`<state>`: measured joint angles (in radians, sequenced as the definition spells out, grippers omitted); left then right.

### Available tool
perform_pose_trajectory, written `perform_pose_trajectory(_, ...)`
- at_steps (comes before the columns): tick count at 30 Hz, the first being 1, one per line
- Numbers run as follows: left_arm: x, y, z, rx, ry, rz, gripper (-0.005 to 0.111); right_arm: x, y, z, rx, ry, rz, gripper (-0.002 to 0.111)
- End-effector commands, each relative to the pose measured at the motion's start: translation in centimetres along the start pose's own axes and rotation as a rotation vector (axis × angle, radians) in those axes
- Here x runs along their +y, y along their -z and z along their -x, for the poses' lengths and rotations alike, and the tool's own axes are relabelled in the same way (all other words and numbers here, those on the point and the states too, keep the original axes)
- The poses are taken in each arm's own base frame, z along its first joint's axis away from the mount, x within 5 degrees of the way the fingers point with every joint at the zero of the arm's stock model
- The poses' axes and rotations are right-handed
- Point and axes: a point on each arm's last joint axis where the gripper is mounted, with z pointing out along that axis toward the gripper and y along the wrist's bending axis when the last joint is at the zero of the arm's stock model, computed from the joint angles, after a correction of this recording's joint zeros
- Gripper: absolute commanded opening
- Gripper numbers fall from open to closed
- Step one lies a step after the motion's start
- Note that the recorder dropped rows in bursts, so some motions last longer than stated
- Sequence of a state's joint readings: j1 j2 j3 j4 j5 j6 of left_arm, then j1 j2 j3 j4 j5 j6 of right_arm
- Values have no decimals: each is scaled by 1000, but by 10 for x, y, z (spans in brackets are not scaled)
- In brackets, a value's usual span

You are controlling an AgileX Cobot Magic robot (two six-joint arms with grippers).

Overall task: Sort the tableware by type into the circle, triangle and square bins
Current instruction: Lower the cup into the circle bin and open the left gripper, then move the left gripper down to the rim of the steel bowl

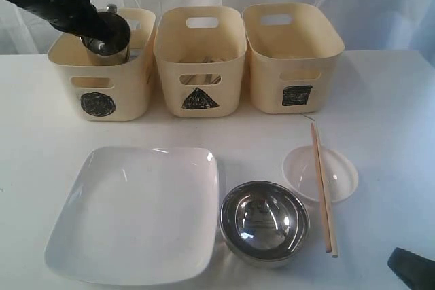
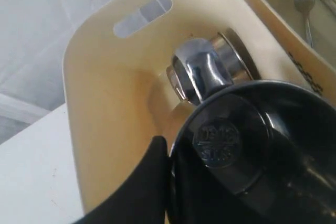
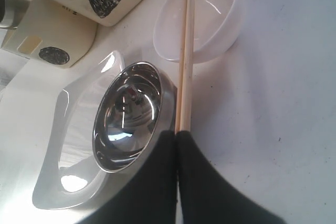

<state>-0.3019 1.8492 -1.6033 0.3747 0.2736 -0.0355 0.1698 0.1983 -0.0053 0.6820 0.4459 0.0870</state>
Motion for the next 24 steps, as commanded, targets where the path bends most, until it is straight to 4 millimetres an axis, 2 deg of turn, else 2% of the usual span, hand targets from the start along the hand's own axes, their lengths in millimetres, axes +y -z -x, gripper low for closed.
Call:
perform_pose_trajectory(1, 1, 3, -1, 13, 17, 2, 11, -1, 0, -1, -4, 6, 1, 0)
perform_pose_trajectory(5, 1, 4, -3, 43, 17, -2, 39, -1, 0, -1, -4, 6, 1, 0)
perform_pose_trajectory(8, 1, 4, -4, 50, 26, -2, 52, -1, 0, -1, -4, 6, 1, 0)
perform_pose_trajectory(16, 1, 6, -3, 43, 81, -8, 52, -1, 0, -1, -4, 6, 1, 0)
perform_pose_trajectory(21, -2, 30, 7, 16, 229, -92, 52, -1, 0, -1, -4, 6, 1, 0)
perform_pose_trajectory(23, -11, 40, 9, 53, 221, -153, 52, -1, 0, -1, -4, 6, 1, 0)
perform_pose_trajectory(24, -23, 47, 8, 103, 182, -208, 52, -1, 0, -1, -4, 6, 1, 0)
